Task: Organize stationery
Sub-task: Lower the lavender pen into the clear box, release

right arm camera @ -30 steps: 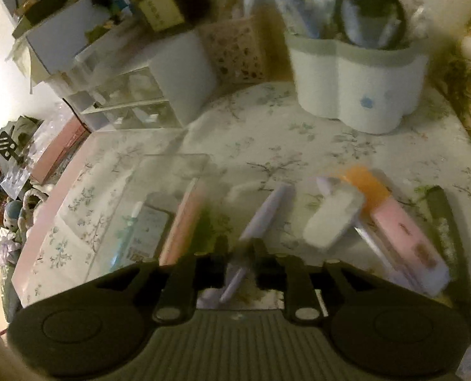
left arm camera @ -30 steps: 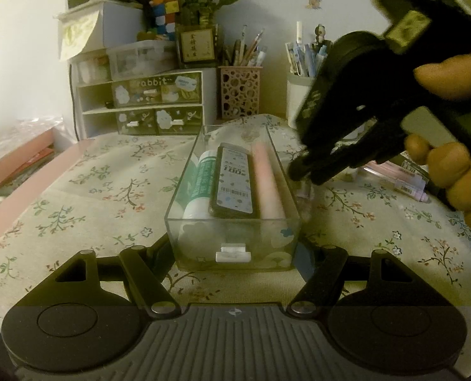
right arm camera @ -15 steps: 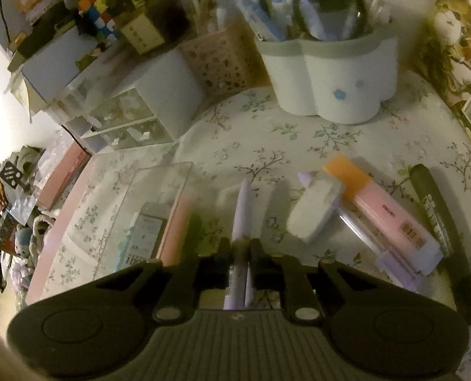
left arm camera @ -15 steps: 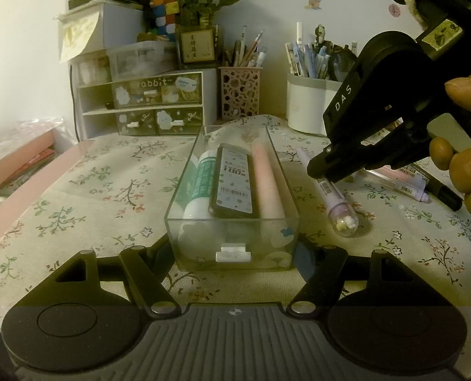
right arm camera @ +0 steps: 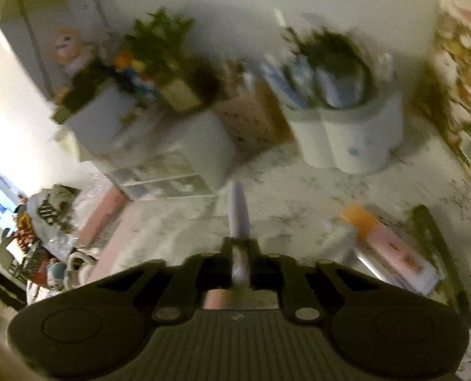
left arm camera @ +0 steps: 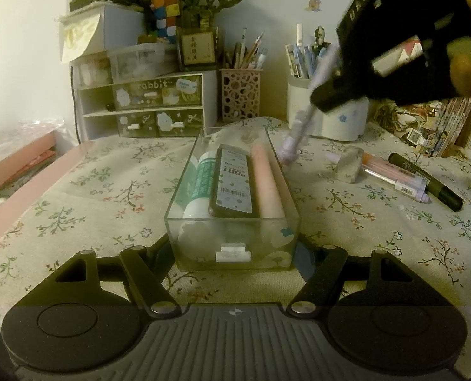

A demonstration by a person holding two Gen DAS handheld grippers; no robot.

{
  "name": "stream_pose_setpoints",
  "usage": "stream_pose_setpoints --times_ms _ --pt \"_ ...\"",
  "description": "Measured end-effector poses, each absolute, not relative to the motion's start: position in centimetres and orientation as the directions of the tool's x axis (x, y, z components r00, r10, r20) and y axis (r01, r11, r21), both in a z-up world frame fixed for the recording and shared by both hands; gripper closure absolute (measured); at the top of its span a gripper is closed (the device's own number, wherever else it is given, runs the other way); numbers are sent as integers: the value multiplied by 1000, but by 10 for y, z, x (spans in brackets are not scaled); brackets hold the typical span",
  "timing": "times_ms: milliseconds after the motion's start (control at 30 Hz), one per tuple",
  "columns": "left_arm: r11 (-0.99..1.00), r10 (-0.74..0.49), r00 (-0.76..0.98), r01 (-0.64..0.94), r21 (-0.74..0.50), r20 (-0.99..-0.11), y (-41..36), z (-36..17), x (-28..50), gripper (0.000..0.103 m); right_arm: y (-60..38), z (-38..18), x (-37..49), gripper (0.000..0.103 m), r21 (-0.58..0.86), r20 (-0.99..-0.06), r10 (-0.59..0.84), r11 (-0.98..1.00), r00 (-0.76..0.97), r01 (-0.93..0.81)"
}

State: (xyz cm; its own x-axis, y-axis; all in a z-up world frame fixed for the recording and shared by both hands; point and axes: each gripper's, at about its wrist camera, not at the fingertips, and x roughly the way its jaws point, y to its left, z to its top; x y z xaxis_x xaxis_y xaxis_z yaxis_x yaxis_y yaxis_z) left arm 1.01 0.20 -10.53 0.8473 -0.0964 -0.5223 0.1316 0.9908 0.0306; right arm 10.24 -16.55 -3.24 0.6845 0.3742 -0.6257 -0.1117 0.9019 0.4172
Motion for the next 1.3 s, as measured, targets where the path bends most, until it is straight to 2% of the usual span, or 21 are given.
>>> stream_pose_setpoints --times_ms 100,233,333,433,500,633,667,767,833,933,967,1167,1300 --pt "991 -96 847 132 31 -523 2 -105 10 30 -153 -24 100 95 400 -607 386 904 695 -153" --pt "991 -98 845 132 27 -526 3 -105 10 30 -147 -37 112 95 304 -670 300 945 679 -118" --pt "991 -94 848 127 28 -522 2 -106 9 30 -156 -49 115 93 329 -695 303 940 652 -86" --pt "992 -92 849 126 30 -521 1 -106 8 30 -159 -57 115 85 298 -720 277 951 636 -77" --pt "991 -93 849 128 31 -520 1 -106 8 30 -158 -62 117 71 284 -734 268 956 624 -75" --pt "991 -93 849 128 32 -520 2 -105 8 30 -150 -66 126 71 307 -743 308 946 594 -107" --pt "991 -94 849 129 32 -519 2 -106 7 30 -147 -64 127 71 265 -748 278 958 603 -114" --pt "991 -96 851 130 31 -517 2 -106 8 30 -133 -66 122 71 8 -784 102 988 613 -154" --pt "991 -93 855 128 33 -510 2 -107 7 30 -132 -80 116 70 -53 -812 81 976 578 -212" --pt "992 -88 857 124 36 -508 0 -107 8 30 -136 -89 108 74 -44 -795 104 973 598 -228" --pt "991 -89 856 125 36 -508 0 -107 8 30 -138 -88 109 78 -29 -797 105 977 596 -210" --pt "991 -93 855 129 34 -511 1 -106 8 30 -147 -62 115 78 157 -754 207 978 624 -135" --pt "991 -92 856 127 36 -510 1 -107 7 30 -148 -41 115 78 343 -694 322 934 644 -96"
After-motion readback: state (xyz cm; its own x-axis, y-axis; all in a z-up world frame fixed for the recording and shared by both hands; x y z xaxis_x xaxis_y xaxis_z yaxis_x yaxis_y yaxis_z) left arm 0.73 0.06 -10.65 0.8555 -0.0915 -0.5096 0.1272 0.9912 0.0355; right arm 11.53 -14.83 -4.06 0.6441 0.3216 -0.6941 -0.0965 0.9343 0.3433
